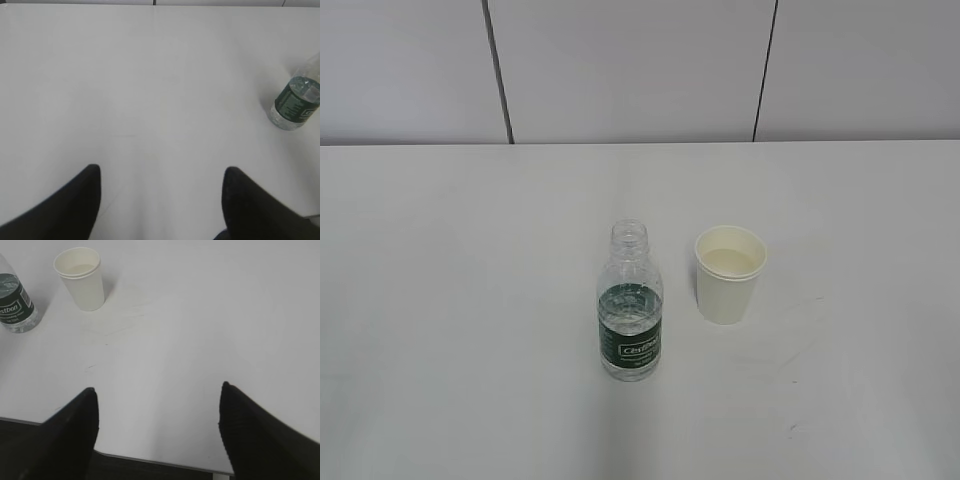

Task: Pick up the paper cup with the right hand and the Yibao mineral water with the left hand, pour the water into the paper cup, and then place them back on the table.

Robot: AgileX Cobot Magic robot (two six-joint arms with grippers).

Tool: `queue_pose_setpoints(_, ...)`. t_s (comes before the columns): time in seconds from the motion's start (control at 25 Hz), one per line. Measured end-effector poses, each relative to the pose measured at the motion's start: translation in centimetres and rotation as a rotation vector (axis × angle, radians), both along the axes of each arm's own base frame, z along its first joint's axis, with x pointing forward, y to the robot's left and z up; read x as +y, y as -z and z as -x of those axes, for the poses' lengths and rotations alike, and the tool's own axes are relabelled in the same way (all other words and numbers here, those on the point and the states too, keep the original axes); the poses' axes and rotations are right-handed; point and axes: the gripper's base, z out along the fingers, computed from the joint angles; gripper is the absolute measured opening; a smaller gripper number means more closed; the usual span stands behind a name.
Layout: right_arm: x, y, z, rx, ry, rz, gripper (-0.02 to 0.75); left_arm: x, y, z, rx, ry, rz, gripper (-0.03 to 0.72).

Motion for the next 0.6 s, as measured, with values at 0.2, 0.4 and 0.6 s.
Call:
queue_pose_setpoints(0.2,-0.02,0.00,0.00,0.000,0.001,0.002,0.585,0.00,0.00,0.00,0.000,0.000,0.000,0.469)
queue_pose_setpoints(0.4,-0.02,0.00,0.00,-0.001,0.001,0.002,0.585,0.00,0.00,0.00,0.000,0.000,0.000,0.469)
queue_pose_setpoints(0.6,-0.02,-0.02,-0.01,-0.002,0.001,0.002,0.585,0.00,0.00,0.00,0.000,0.000,0.000,0.469)
